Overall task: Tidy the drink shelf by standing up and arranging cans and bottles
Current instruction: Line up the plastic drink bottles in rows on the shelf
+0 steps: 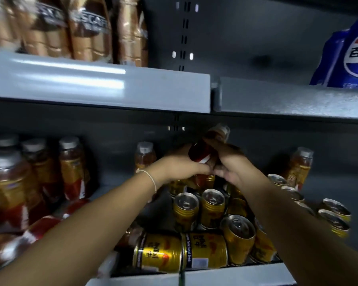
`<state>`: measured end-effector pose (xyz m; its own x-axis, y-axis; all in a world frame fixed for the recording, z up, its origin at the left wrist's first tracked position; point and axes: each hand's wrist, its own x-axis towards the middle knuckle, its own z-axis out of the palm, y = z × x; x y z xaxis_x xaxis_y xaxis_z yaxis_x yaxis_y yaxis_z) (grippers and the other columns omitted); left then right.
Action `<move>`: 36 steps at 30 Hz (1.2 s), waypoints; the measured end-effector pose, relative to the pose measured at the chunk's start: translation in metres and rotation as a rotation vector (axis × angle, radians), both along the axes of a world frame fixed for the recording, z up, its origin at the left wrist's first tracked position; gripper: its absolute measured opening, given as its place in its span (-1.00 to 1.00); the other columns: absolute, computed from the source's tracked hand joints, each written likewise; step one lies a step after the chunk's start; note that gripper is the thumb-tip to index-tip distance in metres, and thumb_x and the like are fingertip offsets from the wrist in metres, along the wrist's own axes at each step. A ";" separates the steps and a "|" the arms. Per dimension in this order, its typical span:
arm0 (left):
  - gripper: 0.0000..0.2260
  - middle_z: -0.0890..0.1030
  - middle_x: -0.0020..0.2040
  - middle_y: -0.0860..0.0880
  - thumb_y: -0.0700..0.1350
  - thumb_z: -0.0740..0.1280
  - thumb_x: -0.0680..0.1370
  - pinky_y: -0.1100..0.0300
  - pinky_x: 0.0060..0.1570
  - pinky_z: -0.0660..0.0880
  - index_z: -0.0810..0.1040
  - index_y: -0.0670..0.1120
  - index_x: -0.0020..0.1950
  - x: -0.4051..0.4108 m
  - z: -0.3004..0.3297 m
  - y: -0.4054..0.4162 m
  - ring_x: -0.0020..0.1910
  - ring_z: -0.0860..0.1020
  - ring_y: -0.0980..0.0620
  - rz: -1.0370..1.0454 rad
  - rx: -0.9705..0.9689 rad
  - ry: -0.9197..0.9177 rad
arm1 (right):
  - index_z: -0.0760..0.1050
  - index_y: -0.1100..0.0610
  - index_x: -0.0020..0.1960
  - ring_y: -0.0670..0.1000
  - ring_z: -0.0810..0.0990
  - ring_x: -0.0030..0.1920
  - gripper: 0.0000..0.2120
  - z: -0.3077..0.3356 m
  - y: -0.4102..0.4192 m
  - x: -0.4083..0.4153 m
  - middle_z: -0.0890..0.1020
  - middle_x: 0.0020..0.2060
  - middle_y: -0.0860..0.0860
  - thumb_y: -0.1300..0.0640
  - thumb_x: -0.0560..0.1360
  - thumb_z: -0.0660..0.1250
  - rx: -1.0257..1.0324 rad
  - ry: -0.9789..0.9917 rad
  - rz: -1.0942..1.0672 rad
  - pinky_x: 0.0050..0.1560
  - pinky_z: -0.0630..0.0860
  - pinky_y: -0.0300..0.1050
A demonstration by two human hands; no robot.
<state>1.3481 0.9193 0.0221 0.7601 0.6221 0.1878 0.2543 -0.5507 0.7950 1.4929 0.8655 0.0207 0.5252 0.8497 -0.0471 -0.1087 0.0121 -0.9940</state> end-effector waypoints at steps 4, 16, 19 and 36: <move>-0.61 0.72 -0.12 0.00 0.02 0.57 0.22 0.16 -0.07 0.63 0.64 -0.01 0.01 -0.063 -0.004 0.008 -0.13 0.70 0.02 0.103 -0.297 -0.081 | 0.55 0.11 -0.01 0.01 0.61 -0.38 -0.51 0.004 0.010 -0.038 0.70 -0.34 0.02 -0.30 0.39 0.47 -0.105 -0.052 0.022 -0.35 0.60 -0.13; -0.56 0.71 -0.01 -0.13 -0.01 0.57 0.30 -0.01 0.03 0.62 0.61 -0.09 0.13 -0.199 -0.035 0.036 -0.01 0.69 -0.11 0.112 -0.537 -0.269 | 0.64 0.10 0.05 0.00 0.74 -0.11 -0.50 0.004 0.029 -0.170 0.76 -0.20 0.00 -0.01 0.17 0.64 -0.067 -0.104 0.291 -0.32 0.60 -0.21; -0.55 0.72 -0.02 -0.06 0.02 0.58 0.29 -0.07 0.06 0.61 0.59 -0.03 0.13 -0.222 -0.039 0.041 -0.03 0.69 -0.07 0.178 -0.483 -0.269 | 0.68 0.15 -0.03 0.03 0.76 -0.21 -0.60 -0.005 0.044 -0.198 0.76 -0.22 0.05 0.08 0.20 0.70 -0.036 -0.124 0.187 -0.19 0.67 -0.06; -0.72 0.53 0.03 -0.04 0.08 0.21 0.62 0.15 -0.02 0.44 0.48 -0.10 0.18 -0.260 -0.088 0.054 0.02 0.51 -0.02 0.250 0.221 0.314 | 0.44 -0.10 -0.20 0.00 0.63 -0.10 -0.69 -0.066 0.115 -0.251 0.65 -0.16 -0.05 0.08 0.40 0.59 -0.085 -0.585 0.028 -0.01 0.53 -0.08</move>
